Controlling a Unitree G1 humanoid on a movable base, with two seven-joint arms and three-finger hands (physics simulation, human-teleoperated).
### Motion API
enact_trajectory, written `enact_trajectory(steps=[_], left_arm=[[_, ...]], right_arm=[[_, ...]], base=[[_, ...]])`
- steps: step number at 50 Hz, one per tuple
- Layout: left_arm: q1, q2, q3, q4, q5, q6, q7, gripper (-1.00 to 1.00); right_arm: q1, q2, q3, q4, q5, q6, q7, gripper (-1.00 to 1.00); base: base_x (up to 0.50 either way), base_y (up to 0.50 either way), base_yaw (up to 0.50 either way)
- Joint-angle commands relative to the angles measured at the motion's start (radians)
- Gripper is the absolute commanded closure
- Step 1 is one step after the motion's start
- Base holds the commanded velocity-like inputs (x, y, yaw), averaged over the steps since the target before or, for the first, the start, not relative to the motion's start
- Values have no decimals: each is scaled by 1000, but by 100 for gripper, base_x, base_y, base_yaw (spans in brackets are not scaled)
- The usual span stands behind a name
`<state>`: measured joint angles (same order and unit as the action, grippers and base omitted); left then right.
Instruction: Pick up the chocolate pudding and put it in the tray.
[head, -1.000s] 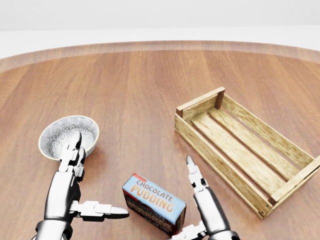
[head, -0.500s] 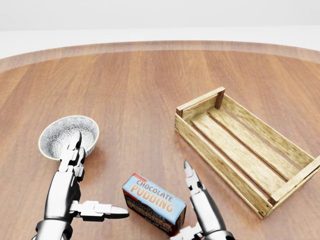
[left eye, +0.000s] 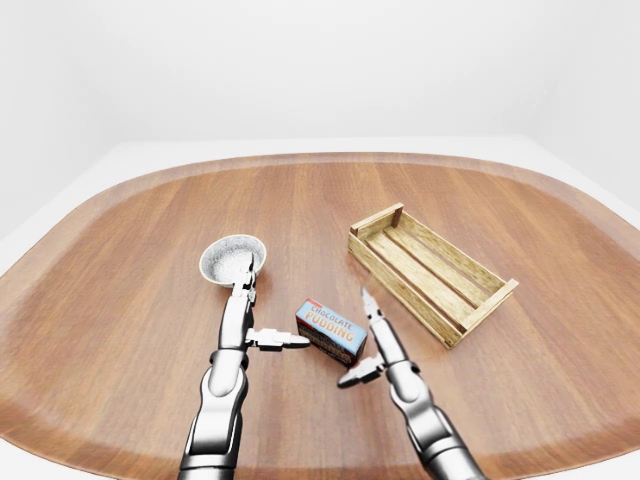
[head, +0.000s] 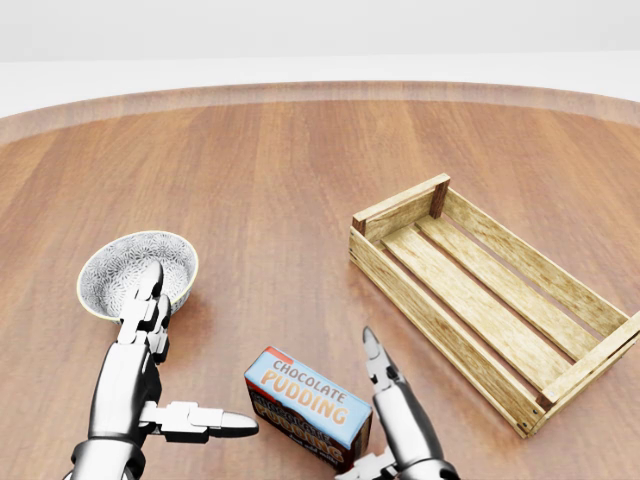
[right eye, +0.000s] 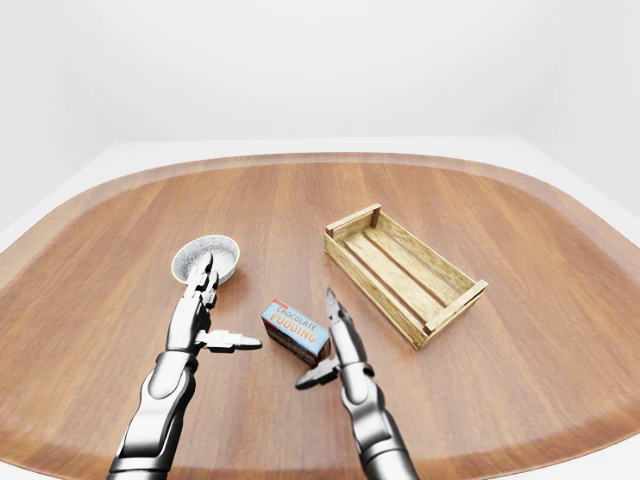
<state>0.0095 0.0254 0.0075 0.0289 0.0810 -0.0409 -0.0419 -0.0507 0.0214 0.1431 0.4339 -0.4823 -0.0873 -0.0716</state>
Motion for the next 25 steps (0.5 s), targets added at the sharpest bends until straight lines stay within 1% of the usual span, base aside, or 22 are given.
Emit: enact_trajectory(steps=[1, 5, 8, 9, 10, 11, 12, 13, 15, 16, 17, 18, 24, 25], left_arm=[[-5, -7, 13, -5, -44, 29, -9, -100], [-7, -7, 14, 5, -44, 21, -9, -100], [-6, -6, 14, 2, -44, 23, -9, -100], [-6, -6, 14, 0, -44, 24, -9, -100], [-6, -6, 14, 0, -44, 24, -9, -100], [-7, -6, 14, 5, -44, 20, -10, -100], [-7, -6, 14, 6, -44, 19, -10, -100], [-7, -6, 14, 7, -44, 19, -10, -100], [-9, -6, 15, 12, -44, 15, -10, -100], [-9, -6, 15, 12, -44, 15, -10, -100], [-9, -5, 15, 11, -44, 16, -10, -100], [-9, -5, 15, 12, -44, 15, -10, -100], [-9, -6, 15, 11, -44, 17, -10, -100], [-9, -6, 15, 6, -44, 22, -10, -100]], right_arm=[[-22, 3, 1, 69, -19, 0, -26, -100], [-22, 6, 2, 75, -25, 0, -28, -100], [-29, 7, 4, 91, -32, 0, -35, -100], [-50, 4, 4, 178, -41, 0, -74, -100], [-53, 4, 3, 187, -42, 0, -78, -100], [-33, 10, 4, 111, -40, 0, -44, -100], [-31, 11, 4, 102, -40, 0, -40, -100], [-45, 8, 4, 157, -44, 0, -65, -100], [-32, 12, 6, 111, -47, 0, -46, -49], [-31, 13, 6, 109, -47, 0, -45, -49], [-27, 13, 9, 104, -49, 0, -45, 69], [-25, 13, 10, 101, -50, 0, -44, 100], [-26, 13, 9, 95, -47, 0, -42, 100], [-39, 9, 10, 151, -53, 0, -68, 100]], base=[[0, 0, 0], [0, 0, 0], [0, 0, 0], [0, 0, 0], [0, 0, 0], [0, 0, 0], [0, 0, 0], [0, 0, 0], [0, 0, 0], [0, 0, 0], [0, 0, 0], [0, 0, 0], [0, 0, 0], [0, 0, 0]])
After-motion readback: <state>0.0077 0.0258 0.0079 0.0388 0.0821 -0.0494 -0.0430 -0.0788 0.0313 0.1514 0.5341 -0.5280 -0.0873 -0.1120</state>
